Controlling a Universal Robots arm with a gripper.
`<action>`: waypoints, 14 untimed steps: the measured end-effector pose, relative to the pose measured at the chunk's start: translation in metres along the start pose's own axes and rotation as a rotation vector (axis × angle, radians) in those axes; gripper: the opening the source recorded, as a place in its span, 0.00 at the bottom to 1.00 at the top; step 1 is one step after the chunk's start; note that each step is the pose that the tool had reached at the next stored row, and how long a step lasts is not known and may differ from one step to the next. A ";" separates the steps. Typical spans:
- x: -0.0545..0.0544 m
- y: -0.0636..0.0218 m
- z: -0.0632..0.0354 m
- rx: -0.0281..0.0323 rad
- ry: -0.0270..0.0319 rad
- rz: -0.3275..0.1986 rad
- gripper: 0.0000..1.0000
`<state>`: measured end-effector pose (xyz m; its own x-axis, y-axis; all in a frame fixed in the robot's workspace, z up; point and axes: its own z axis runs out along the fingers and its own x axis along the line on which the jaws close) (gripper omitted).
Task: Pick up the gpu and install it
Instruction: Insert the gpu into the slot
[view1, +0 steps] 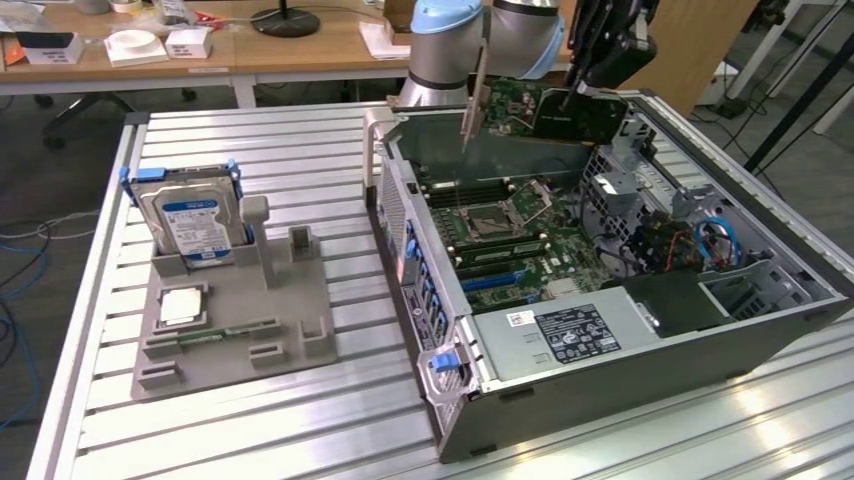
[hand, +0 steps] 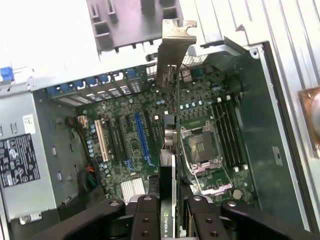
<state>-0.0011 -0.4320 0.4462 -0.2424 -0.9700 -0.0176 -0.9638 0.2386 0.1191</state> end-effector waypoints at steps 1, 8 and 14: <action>0.000 0.0000 0.0000 -0.0003 0.0018 -0.015 0.26; 0.000 -0.0001 0.0001 -0.0027 0.0175 -0.146 0.26; 0.000 -0.0012 0.0072 -0.0029 0.0163 -0.146 0.26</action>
<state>-0.0007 -0.4320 0.4389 -0.0974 -0.9951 -0.0189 -0.9883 0.0945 0.1193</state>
